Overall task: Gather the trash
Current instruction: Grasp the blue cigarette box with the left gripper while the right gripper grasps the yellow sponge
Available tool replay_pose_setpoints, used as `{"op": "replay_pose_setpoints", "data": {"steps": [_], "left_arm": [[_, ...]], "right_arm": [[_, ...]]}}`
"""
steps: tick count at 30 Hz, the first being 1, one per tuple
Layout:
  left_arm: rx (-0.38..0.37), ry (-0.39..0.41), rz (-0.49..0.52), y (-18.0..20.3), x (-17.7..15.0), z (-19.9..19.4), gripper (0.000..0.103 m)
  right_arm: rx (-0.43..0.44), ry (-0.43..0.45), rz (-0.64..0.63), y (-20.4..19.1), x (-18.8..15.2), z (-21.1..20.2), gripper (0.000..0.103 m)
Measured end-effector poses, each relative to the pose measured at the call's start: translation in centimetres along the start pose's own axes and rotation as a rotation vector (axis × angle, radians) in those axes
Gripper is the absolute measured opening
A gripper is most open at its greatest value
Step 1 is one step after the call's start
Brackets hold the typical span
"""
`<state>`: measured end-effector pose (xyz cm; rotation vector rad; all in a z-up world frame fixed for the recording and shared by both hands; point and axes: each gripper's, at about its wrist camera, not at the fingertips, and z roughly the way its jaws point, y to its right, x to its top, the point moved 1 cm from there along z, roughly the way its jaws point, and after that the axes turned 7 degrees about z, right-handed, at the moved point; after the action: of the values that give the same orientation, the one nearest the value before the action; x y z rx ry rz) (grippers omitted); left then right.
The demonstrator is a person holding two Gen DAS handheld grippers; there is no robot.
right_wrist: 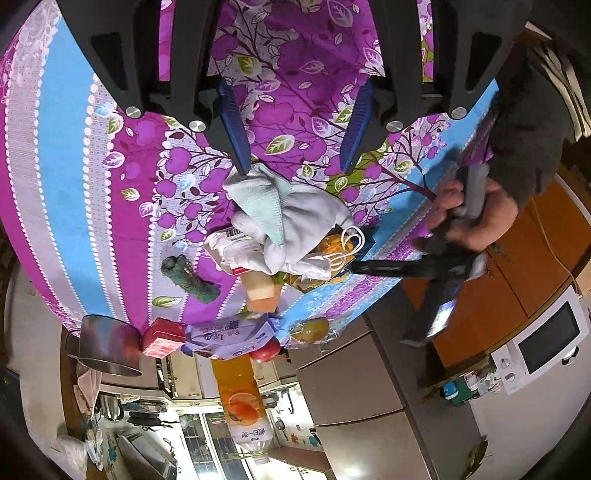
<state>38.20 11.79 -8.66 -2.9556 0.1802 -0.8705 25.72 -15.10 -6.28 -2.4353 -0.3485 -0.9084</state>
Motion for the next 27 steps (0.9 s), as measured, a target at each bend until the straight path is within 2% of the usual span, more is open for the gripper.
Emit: {"op": "replay_pose_setpoints", "data": {"steps": [2, 8, 13, 16, 17, 18, 22, 27], "left_arm": [[0.020, 0.005, 0.027, 1.2, 0.5, 0.5, 0.074], [0.064, 0.016, 0.109, 2.5, 0.3, 0.3, 0.079], [0.140, 0.010, 0.129, 0.1, -0.7, -0.2, 0.080], [0.125, 0.012, 0.066, -1.8, -0.6, -0.6, 0.078], [0.067, 0.023, 0.050, -1.7, -0.5, -1.0, 0.078], [0.043, 0.027, 0.051, -1.3, -0.4, -1.2, 0.079], [0.042, 0.007, 0.106, 1.5, 0.2, -0.2, 0.079], [0.041, 0.002, 0.125, 3.0, 0.5, 0.6, 0.080]], "right_arm": [[-0.007, 0.001, 0.007, 0.4, 0.0, 0.0, 0.053], [-0.019, -0.004, 0.028, 1.7, 0.1, 0.2, 0.055], [-0.007, 0.001, 0.022, 1.6, 0.0, 0.2, 0.059], [-0.005, 0.003, 0.023, 1.6, 0.1, 0.4, 0.059], [-0.004, 0.003, 0.022, 1.6, 0.2, 0.5, 0.060], [0.000, 0.003, 0.022, 1.5, 0.2, 0.6, 0.060], [0.007, -0.002, 0.009, 0.9, 0.6, 1.1, 0.060], [-0.003, -0.005, 0.012, 1.2, 0.6, 1.3, 0.063]]}}
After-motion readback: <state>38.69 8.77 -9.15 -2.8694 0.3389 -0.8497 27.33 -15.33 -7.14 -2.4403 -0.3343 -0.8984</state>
